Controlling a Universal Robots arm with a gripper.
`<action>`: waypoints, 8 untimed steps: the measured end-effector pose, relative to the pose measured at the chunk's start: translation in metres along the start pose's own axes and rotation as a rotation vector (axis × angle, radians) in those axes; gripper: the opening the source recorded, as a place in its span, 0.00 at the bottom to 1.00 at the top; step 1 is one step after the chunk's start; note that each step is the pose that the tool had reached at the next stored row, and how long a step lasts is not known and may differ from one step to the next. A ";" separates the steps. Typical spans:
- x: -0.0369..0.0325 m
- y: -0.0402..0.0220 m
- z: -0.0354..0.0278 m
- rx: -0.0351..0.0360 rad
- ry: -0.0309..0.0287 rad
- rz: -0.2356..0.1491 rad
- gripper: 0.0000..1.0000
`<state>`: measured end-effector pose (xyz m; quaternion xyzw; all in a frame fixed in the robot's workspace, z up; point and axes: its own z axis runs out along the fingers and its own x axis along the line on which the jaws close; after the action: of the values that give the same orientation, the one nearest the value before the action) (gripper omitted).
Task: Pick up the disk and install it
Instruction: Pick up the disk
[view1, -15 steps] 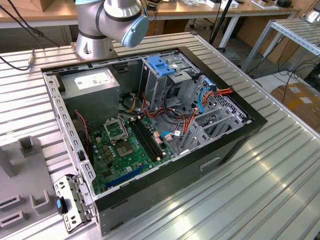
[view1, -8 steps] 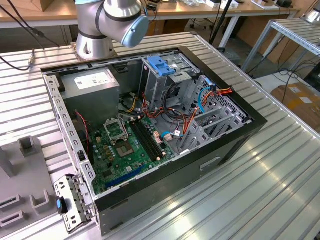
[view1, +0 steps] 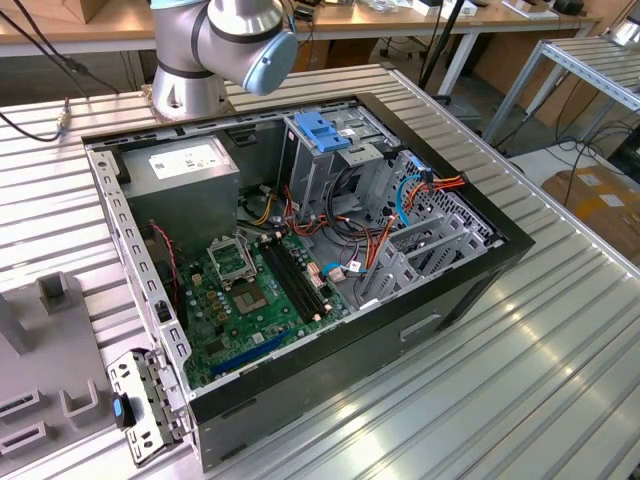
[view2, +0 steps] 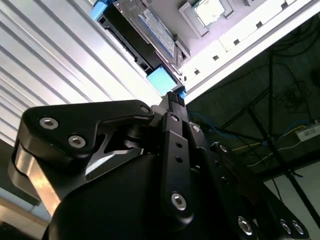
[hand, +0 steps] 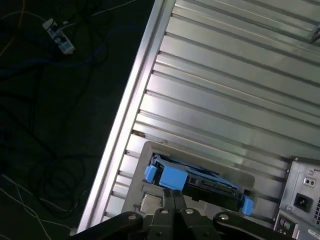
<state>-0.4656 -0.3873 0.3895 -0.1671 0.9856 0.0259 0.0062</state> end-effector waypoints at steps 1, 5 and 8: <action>0.0000 0.0000 0.0000 -0.0004 0.0009 -0.019 0.11; 0.0000 0.0000 0.0003 -0.0026 0.0062 -0.127 0.11; 0.0000 0.0000 0.0005 -0.0041 0.0096 -0.197 0.11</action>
<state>-0.4656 -0.3872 0.3890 -0.2634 0.9643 0.0264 0.0036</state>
